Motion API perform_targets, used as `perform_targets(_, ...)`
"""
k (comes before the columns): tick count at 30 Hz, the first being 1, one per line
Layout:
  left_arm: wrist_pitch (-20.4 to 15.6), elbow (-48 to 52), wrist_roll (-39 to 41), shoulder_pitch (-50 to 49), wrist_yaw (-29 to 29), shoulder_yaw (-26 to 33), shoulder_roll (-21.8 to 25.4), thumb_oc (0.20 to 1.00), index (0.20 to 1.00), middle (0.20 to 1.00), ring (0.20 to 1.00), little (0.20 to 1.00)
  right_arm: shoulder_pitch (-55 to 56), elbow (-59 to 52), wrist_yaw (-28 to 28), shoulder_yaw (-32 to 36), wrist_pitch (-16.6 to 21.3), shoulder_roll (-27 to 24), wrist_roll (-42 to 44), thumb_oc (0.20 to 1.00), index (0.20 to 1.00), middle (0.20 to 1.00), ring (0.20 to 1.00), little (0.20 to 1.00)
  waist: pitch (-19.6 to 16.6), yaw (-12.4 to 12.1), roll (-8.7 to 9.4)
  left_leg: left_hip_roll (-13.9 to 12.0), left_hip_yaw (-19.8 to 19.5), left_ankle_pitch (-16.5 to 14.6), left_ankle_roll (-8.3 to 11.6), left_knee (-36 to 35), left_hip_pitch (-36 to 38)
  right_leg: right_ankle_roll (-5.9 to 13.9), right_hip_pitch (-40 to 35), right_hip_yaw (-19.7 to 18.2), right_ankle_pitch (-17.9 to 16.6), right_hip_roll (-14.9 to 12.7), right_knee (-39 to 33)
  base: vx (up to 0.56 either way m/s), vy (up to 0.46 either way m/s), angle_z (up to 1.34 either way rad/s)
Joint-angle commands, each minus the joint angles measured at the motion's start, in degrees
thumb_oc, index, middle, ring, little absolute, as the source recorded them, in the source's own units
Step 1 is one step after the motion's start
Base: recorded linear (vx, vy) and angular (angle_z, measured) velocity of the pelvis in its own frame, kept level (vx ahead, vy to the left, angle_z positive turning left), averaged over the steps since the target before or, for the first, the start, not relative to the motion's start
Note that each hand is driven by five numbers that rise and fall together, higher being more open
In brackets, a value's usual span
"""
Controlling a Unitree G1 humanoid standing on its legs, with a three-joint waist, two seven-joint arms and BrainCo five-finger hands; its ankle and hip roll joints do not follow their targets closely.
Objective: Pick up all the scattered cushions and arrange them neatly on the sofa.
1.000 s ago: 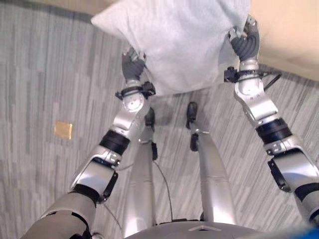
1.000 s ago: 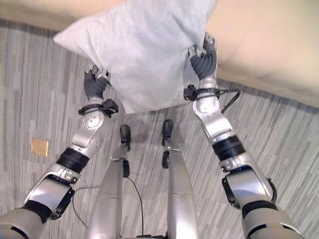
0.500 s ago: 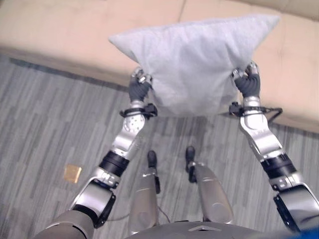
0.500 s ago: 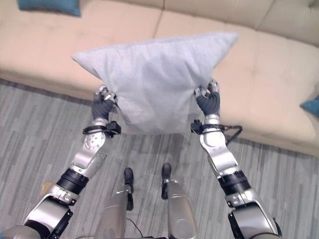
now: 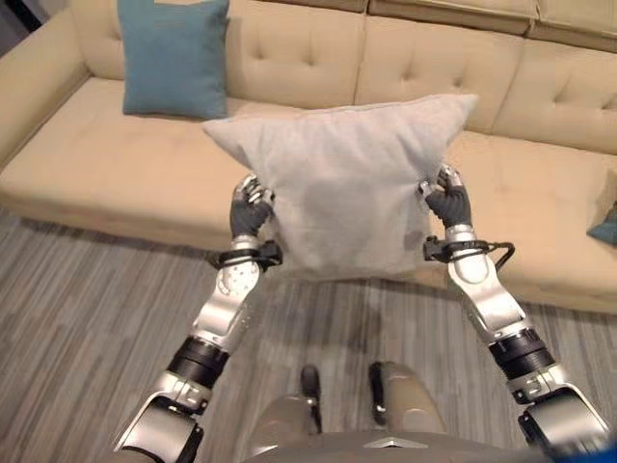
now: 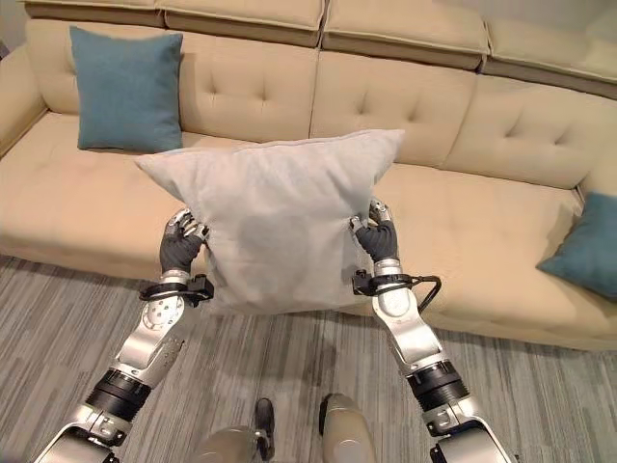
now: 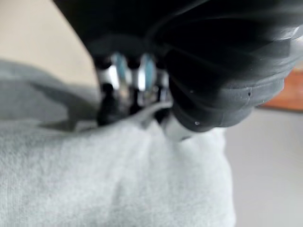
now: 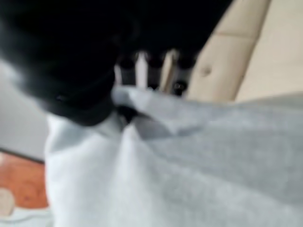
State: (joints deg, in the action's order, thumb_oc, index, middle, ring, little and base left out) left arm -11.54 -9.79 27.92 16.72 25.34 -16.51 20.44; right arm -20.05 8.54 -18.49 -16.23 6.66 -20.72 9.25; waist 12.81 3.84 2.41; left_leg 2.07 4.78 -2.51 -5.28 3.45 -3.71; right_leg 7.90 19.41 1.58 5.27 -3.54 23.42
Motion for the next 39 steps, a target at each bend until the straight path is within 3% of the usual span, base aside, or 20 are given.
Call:
perform_targets(1, -3.31, 7.76, -3.34, 1.57, -4.81, -4.34, -3.45, 0.2, 0.2, 0.2, 0.2, 0.2, -3.7, -2.87, 2.74, -2.33, 5.23, 2.39, 0.92, 0.2, 0.2, 0.2, 0.2, 0.2, -3.9, 1.61, 0.22, 1.71, -4.77, -0.66, 5.73, -1.67, 6.18, 0.8, -4.27, 2.15, -9.52, 2.9, -17.85, 0.26, -0.025, 0.23)
perform_targets(3, -3.44, 7.46, -2.49, 0.52, -6.21, -5.72, -4.98, 0.2, 0.2, 0.2, 0.2, 0.2, -0.66, -3.84, 2.8, -0.97, 5.34, 0.88, 0.68, 0.2, 0.2, 0.2, 0.2, 0.2, -4.96, 2.31, 0.63, 2.38, -5.64, -0.79, 6.61, 1.56, 5.4, -0.97, -8.14, -2.13, -9.35, 4.06, -18.72, 0.32, -0.064, 0.59)
perform_targets(5, -3.51, 7.03, -1.08, 0.3, -7.28, -6.49, -6.18, 0.2, 0.2, 0.2, 0.2, 0.2, 0.8, -4.58, 2.79, 0.06, 5.46, 0.24, 0.97, 0.2, 0.2, 0.2, 0.2, 0.2, -6.0, 3.27, 0.32, 1.6, -4.8, 0.09, 8.86, 6.49, 4.29, -2.24, -10.38, 0.78, -8.55, 3.41, -19.45, 0.29, -0.112, 1.27)
perform_targets(6, -3.51, 6.53, -0.54, 0.72, -8.11, -7.54, -6.51, 0.2, 0.2, 0.2, 0.2, 0.2, 1.98, -4.88, 2.51, 0.73, 5.55, -0.45, 1.24, 0.2, 0.2, 0.2, 0.2, 0.2, -5.58, 3.83, 0.94, 0.58, -3.6, 2.73, 11.69, 15.27, 1.34, -3.72, -12.59, 1.72, -7.57, 2.87, -19.5, 0.3, -0.169, 1.53)
perform_targets(8, -3.25, 6.52, -0.04, 0.97, -8.32, -7.94, -6.45, 0.2, 0.2, 0.2, 0.2, 0.2, 2.54, -5.25, 1.98, 1.05, 5.67, -0.78, 1.43, 0.2, 0.2, 0.2, 0.2, 0.2, -5.1, 3.89, 1.57, -0.9, -1.86, 2.8, 11.86, 20.22, -1.7, -4.48, -14.24, 2.61, -6.41, 2.36, -19.6, 0.17, -0.097, 0.79)
perform_targets(11, -2.74, 6.44, -0.01, 0.79, -8.56, -7.91, -6.19, 0.2, 0.2, 0.2, 0.2, 0.2, 3.2, -5.56, 1.61, 1.7, 5.69, -0.36, 1.61, 0.2, 0.2, 0.2, 0.2, 0.2, -5.52, 2.93, 2.41, -2.51, -0.23, -0.56, 9.21, 13.5, -4.39, -3.88, -16.2, 2.61, -5.32, 1.37, -21.02, 0.21, -0.01, 0.06)
perform_targets(12, -2.53, 6.47, -0.52, 0.93, -8.36, -8.04, -6.11, 0.2, 0.2, 0.2, 0.2, 0.2, 3.29, -5.25, 1.35, 1.62, 5.73, -0.04, 1.08, 0.2, 0.2, 0.2, 0.2, 0.2, -5.92, 2.27, 2.12, -3.82, -1.37, 2.27, 8.95, 6.46, -5.95, -3.51, -17.06, 1.64, -4.79, 1.77, -21.15, 0.35, 0.055, 0.0)
perform_targets(14, -2.44, 6.28, -0.85, 1.69, -7.75, -7.93, -6.32, 0.2, 0.2, 0.2, 0.2, 0.2, 3.32, -4.95, 1.02, 1.69, 5.41, 0.22, 0.87, 0.2, 0.2, 0.2, 0.2, 0.2, -5.71, 1.47, 1.52, -4.46, -1.93, 7.18, 9.83, 2.22, -7.7, -3.69, -18.8, 0.12, -3.03, 2.39, -20.07, 0.38, 0.132, -0.15)
perform_targets(18, -2.33, 7.68, -1.02, 1.47, -7.78, -7.93, -5.67, 0.2, 0.2, 0.2, 0.2, 0.2, 2.8, -4.84, 1.68, 1.28, 5.01, 1.68, 0.11, 0.2, 0.2, 0.2, 0.2, 0.2, -6.06, 1.09, 1.33, -2.88, -0.92, 4.1, 7.48, 2.62, -4.4, -1.93, -18.87, -2.17, -1.85, 0.93, -14.58, 0.3, 0.242, -0.57)
perform_targets(21, -2.27, 8.41, -1.72, 1.68, -7.38, -7.91, -5.0, 0.2, 0.2, 0.2, 0.2, 0.2, 1.64, -4.51, 2.0, 0.48, 4.95, 2.31, -1.12, 0.2, 0.2, 0.2, 0.2, 0.2, -5.33, 0.72, 1.06, -2.25, 1.48, 1.99, 5.56, 3.32, -2.36, 0.9, -14.55, -3.09, -6.23, -0.39, -4.43, 0.12, 0.17, -0.9)
perform_targets(24, -2.49, 8.6, -2.31, 2.7, -6.9, -7.88, -4.14, 0.2, 0.2, 0.2, 0.2, 0.2, 0.06, -4.17, 2.01, -0.34, 5.18, 2.83, -1.36, 0.2, 0.2, 0.2, 0.2, 0.2, -4.38, 0.82, 0.55, -2.57, 2.24, 0.92, 4.73, 3.47, -1.26, 1.1, -11.31, -2.41, -6.87, -0.7, 1.37, 0.09, 0.132, -0.59)
perform_targets(25, -2.28, 9.17, -3.59, 2.83, -6.48, -7.13, -3.68, 0.2, 0.2, 0.2, 0.2, 0.2, -0.26, -4.06, 2.12, -0.73, 4.92, 3.33, -1.38, 0.2, 0.2, 0.2, 0.2, 0.2, -4.48, 0.8, 0.13, -2.45, 3.45, -0.52, 4.5, 3.22, 0.59, 0.36, -9.55, 0.7, -6.12, -2.1, 0.33, 0.15, 0.142, -0.3)
perform_targets(28, -2.74, 9.48, -3.34, 2.53, -6.43, -6.31, -3.59, 0.2, 0.2, 0.2, 0.2, 0.2, -1.51, -2.95, 2.61, -1.44, 4.92, 3.34, -0.58, 0.2, 0.2, 0.2, 0.2, 0.2, -4.58, 1.07, -0.15, -2.31, 4.19, -1.06, 4.81, 1.5, 3.0, -0.03, -8.23, 3.47, -5.81, -2.2, -4.39, 0.21, 0.065, -0.53)
perform_targets(29, -2.9, 9.61, -3.26, 2.15, -6.38, -5.03, -3.38, 0.2, 0.2, 0.2, 0.2, 0.2, -2.6, -2.41, 2.94, -2.07, 5.11, 3.73, -0.25, 0.2, 0.2, 0.2, 0.2, 0.2, -4.86, 0.47, 0.07, -2.12, 6.12, -1.78, 5.63, 0.34, 5.03, 0.34, -6.6, 11.6, -7.36, -4.39, -12.46, 0.29, -0.017, -0.39)
perform_targets(30, -2.94, 9.64, -3.37, 1.67, -6.45, -4.26, -3.25, 0.2, 0.2, 0.2, 0.2, 0.2, -2.66, -2.43, 3.17, -2.25, 5.16, 3.79, -0.11, 0.2, 0.2, 0.2, 0.2, 0.2, -4.94, 0.28, 0.31, -1.99, 6.89, -2.18, 6.17, 0.0, 5.96, 0.7, -6.57, 15.74, -8.41, -4.77, -16.34, 0.23, -0.025, -0.22)
perform_targets(32, -3.05, 9.72, -3.48, 0.79, -6.7, -3.62, -3.13, 0.2, 0.2, 0.2, 0.2, 0.2, -2.45, -2.47, 3.41, -2.43, 5.2, 3.66, -0.14, 0.2, 0.2, 0.2, 0.2, 0.2, -4.92, 0.3, 0.27, -2.27, 7.53, -2.42, 6.74, -0.31, 7.01, 0.89, -6.99, 18.85, -9.36, -4.88, -18.74, 0.2, -0.068, -0.9)
perform_targets(34, -3.51, 9.87, -3.08, -0.41, -7.14, -3.51, -3.5, 0.2, 0.2, 0.2, 0.2, 0.2, -1.56, -3.22, 3.71, -2.22, 5.13, 3.12, -0.52, 0.2, 0.2, 0.2, 0.2, 0.2, -5.12, 0.69, 0.46, -2.54, 7.17, -3.34, 6.96, 0.42, 7.77, 0.9, -8.49, 16.13, -9.09, -4.49, -19.48, 0.28, -0.121, -0.49)
perform_targets(35, -3.77, 9.61, -2.07, -0.67, -7.77, -4.43, -4.47, 0.2, 0.2, 0.2, 0.2, 0.2, -0.42, -3.62, 3.51, -1.27, 5.18, 2.1, -0.9, 0.2, 0.2, 0.2, 0.2, 0.2, -5.92, 1.57, 1.22, -2.36, 6.13, -3.26, 7.63, 4.59, 6.57, -0.32, -10.07, 10.69, -9.21, -1.87, -20.32, 0.17, -0.089, 0.46)
perform_targets(37, -4.0, 9.85, -1.14, -0.7, -8.03, -4.05, -4.89, 0.2, 0.2, 0.2, 0.2, 0.2, -0.19, -3.99, 3.47, -0.67, 5.27, 1.93, -0.63, 0.2, 0.2, 0.2, 0.2, 0.2, -6.26, 1.39, 1.45, -3.11, 7.07, -2.24, 9.1, 8.57, 6.04, -0.74, -11.19, 13.07, -9.59, -2.5, -21.47, 0.2, -0.12, 0.37)
perform_targets(39, -3.73, 9.6, -0.75, -0.34, -8.82, -4.77, -5.3, 0.2, 0.2, 0.2, 0.2, 0.2, 1.22, -4.92, 2.81, 0.07, 5.51, 0.67, 0.31, 0.2, 0.2, 0.2, 0.2, 0.2, -5.86, 1.36, 2.15, -5.6, 5.72, 1.38, 12.24, 21.17, 1.49, -3.03, -15.34, 13.35, -8.87, -0.83, -24.33, 0.23, -0.207, 0.33)
